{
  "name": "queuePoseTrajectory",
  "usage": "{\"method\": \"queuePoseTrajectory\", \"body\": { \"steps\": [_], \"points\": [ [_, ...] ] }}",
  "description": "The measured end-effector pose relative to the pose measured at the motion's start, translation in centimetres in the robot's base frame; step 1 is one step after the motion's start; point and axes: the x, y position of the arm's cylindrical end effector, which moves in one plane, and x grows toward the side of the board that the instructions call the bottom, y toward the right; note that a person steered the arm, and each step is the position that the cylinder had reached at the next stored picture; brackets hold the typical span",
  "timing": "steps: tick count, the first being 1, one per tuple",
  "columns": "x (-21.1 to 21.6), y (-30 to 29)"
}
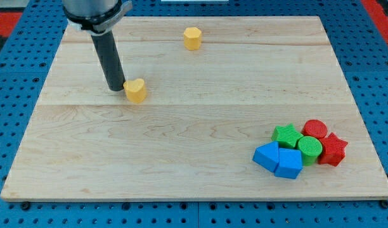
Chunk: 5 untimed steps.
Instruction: Push yellow heart to green star
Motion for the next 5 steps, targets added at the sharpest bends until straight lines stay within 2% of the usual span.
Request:
{"method": "queuePoseTrajectory", "body": {
  "steps": [5],
  "points": [
    [1.8, 20.0]
  ]
}}
